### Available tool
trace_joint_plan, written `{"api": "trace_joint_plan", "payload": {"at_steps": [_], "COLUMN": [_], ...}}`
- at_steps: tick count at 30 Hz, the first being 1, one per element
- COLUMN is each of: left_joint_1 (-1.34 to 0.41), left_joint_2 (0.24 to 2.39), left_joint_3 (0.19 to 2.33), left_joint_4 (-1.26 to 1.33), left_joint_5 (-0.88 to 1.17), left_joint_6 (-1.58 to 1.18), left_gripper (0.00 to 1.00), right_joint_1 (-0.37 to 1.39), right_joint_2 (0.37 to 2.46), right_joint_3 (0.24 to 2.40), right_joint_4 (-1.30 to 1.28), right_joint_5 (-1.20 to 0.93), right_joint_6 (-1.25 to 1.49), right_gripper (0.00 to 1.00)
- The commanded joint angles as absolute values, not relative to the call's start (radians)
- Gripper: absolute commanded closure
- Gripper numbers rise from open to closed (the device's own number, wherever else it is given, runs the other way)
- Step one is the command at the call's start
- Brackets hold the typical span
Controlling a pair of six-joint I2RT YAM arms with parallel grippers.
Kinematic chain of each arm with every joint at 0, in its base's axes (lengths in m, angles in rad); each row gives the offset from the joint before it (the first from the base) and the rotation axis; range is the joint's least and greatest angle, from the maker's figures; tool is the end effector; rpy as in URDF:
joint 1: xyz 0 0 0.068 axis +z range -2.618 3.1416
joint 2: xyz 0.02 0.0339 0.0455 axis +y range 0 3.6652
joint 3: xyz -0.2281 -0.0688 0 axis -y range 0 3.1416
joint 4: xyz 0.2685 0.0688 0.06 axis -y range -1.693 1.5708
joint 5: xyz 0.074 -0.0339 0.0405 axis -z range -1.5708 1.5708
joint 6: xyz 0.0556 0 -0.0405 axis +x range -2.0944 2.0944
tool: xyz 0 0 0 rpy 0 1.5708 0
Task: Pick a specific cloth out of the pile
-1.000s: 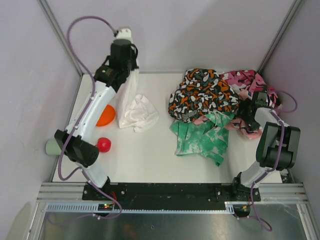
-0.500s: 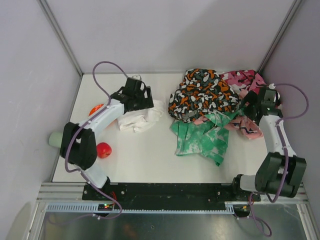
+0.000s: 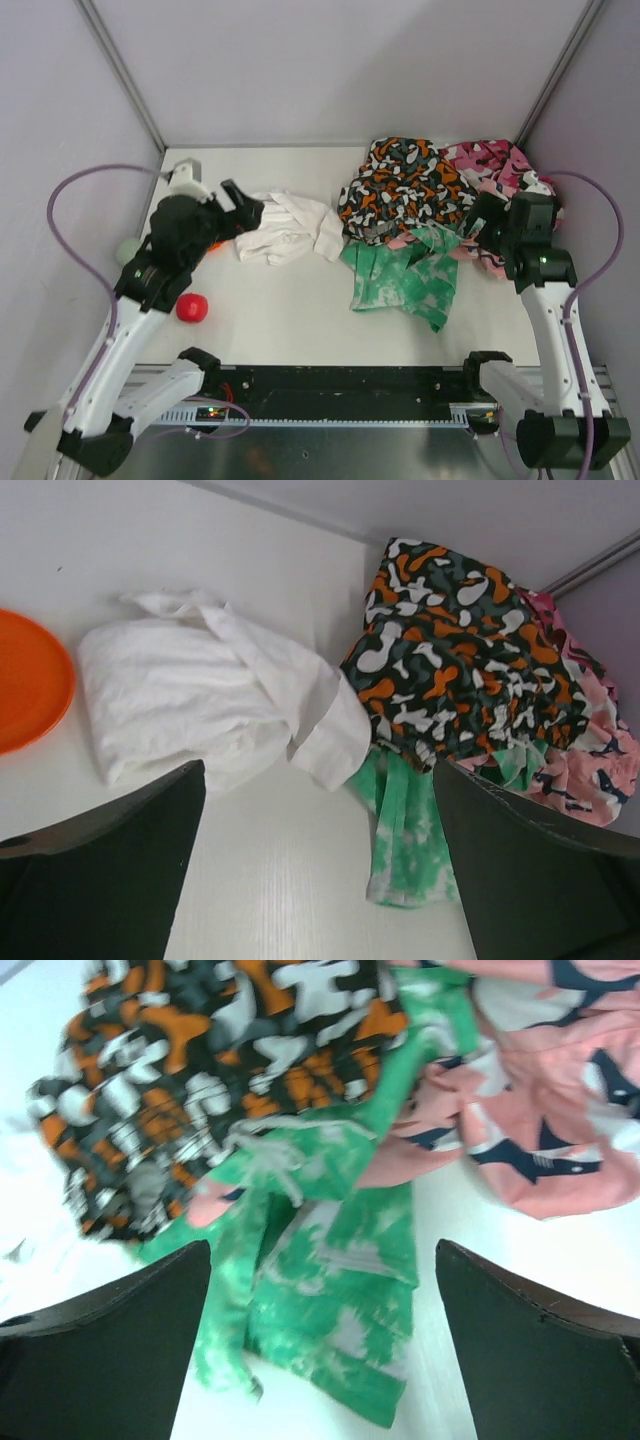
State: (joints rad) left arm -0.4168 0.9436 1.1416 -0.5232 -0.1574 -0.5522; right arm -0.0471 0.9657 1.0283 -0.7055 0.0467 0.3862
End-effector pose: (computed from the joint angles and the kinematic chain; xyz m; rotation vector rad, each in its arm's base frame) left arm 0.2410 -0.0972 0.3686 -0.2385 1.9095 -0.5086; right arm 0.2577 -0.0147 0.3001 0.5017 2.1587 0.1361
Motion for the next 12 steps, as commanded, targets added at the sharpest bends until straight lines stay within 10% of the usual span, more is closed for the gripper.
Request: {"api": "trace_joint_plan", "payload": {"at_steps": [1,12], "left_joint_1": [-0.416,-0.416], "left_joint_2": [0.828,0.653], "left_joint_3": [1.018,0.956], "left_joint_4": [-0.692,-0.818], "left_joint_5": [-0.204,-0.260], "left_joint_6": [-0.613,-0.663], "left_gripper": [0.00,0.00], "right_joint_1": [0.020,0.035], "right_joint_2": [0.852,0.631], "right_joint_3": [1.025,0.865], "right_joint_4": [-0.728,-0.642], "right_joint_5": [-0.037,-0.134], "right_joint_6": [0.362,0.416], "right_gripper": [0.01,0.01]}}
